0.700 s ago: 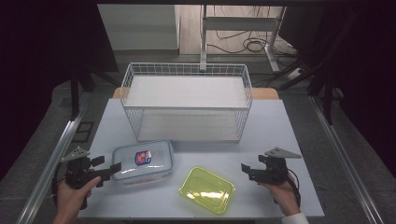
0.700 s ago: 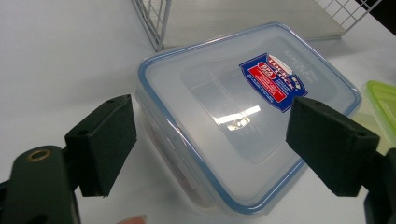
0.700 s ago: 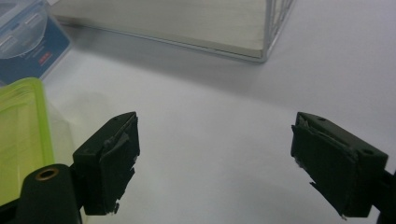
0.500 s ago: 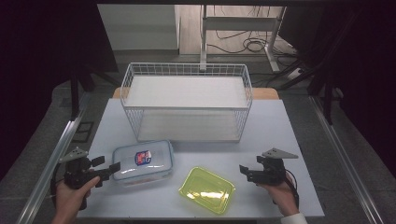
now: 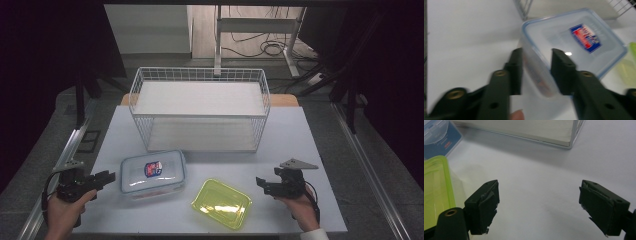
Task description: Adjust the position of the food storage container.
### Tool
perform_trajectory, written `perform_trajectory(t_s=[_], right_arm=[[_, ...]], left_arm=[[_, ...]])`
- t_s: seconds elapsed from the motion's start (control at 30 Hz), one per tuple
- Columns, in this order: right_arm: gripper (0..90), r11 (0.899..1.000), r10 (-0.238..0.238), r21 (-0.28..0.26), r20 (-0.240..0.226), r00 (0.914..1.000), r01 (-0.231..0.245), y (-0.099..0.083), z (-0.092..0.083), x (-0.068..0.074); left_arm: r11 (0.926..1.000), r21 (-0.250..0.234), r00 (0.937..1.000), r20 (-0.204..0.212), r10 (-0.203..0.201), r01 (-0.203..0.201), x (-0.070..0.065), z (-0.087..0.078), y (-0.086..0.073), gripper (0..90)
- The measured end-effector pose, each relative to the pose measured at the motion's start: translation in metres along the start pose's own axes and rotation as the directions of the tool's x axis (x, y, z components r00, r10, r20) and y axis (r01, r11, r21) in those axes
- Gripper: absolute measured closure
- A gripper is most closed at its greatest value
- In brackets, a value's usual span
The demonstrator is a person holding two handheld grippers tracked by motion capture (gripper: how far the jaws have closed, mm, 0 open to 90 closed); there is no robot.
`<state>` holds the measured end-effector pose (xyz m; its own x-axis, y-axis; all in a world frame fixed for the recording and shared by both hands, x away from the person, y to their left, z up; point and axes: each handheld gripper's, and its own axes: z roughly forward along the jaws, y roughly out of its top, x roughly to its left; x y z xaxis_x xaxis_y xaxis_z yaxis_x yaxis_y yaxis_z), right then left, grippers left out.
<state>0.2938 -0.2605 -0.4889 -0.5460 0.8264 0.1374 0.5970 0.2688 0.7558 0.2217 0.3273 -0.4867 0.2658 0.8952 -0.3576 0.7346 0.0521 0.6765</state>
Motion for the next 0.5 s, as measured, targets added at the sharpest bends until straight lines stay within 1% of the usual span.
perform_trajectory(t_s=[0.07, 0.1, 0.13, 0.17, 0.2, 0.23, 0.27, 0.3, 0.33, 0.37, 0.4, 0.5], right_arm=[[16.7, 1.000, 0.001, 0.001, -0.002, 1.0000, -0.001, 0.000, 0.000, 0.000], [16.7, 1.000, 0.001, 0.001, -0.002, 1.0000, -0.001, 0.000, 0.000, 0.000], [16.7, 1.000, 0.005, 0.003, 0.000, 1.0000, -0.005, 0.000, 0.000, -0.001], [16.6, 1.000, 0.005, 0.003, 0.001, 1.0000, -0.005, 0.000, 0.000, -0.001], [16.7, 1.000, 0.004, 0.002, 0.001, 1.0000, -0.004, 0.000, 0.000, -0.001], [16.7, 1.000, 0.004, 0.002, 0.001, 1.0000, -0.004, 0.000, 0.000, -0.001], [16.7, 1.000, 0.006, 0.002, -0.001, 1.0000, -0.006, 0.000, -0.001, -0.001], [16.7, 1.000, 0.008, 0.001, -0.002, 1.0000, -0.008, 0.001, -0.001, -0.001], [16.7, 1.000, 0.008, 0.001, -0.002, 1.0000, -0.008, 0.001, -0.001, -0.001], [16.8, 1.000, 0.005, 0.002, -0.004, 1.0000, -0.005, 0.001, -0.001, 0.000], [16.8, 1.000, 0.005, 0.002, -0.004, 1.0000, -0.005, 0.001, -0.001, 0.000], [17.0, 1.000, 0.006, 0.006, -0.002, 1.0000, -0.006, 0.002, -0.001, 0.001]], left_arm=[[0.9996, 0.026, 1.0000, -0.002, -0.007, 0.008, 0.005, 0.003, -0.003, 79.5], [0.9996, 0.026, 1.0000, -0.002, -0.007, 0.008, 0.005, 0.003, -0.003, 84.0], [0.9993, 0.036, 0.9999, -0.004, -0.009, 0.009, 0.007, 0.004, -0.005, 87.1], [0.9983, 0.057, 0.9999, -0.008, -0.013, 0.013, 0.010, 0.007, -0.008, 89.3], [0.9983, 0.057, 0.9999, -0.008, -0.013, 0.013, 0.010, 0.007, -0.008, 89.7], [0.9976, 0.068, 0.9999, -0.009, -0.015, 0.015, 0.011, 0.008, -0.010, 89.7], [0.9954, 0.094, 0.9999, -0.005, -0.014, 0.014, 0.012, 0.011, -0.013, 89.7], [0.9943, 0.106, 0.9999, -0.003, -0.011, 0.011, 0.012, 0.013, -0.015, 89.7], [0.9943, 0.106, 0.9999, -0.003, -0.011, 0.011, 0.012, 0.013, -0.015, 89.7], [0.9917, 0.129, 1.0000, 0.001, -0.006, 0.006, 0.011, 0.016, -0.017, 89.7], [0.9917, 0.129, 1.0000, 0.001, -0.006, 0.006, 0.011, 0.016, -0.017, 89.7], [0.9878, 0.156, 0.9999, 0.012, 0.005, -0.006, 0.010, 0.023, -0.018, 89.7]])
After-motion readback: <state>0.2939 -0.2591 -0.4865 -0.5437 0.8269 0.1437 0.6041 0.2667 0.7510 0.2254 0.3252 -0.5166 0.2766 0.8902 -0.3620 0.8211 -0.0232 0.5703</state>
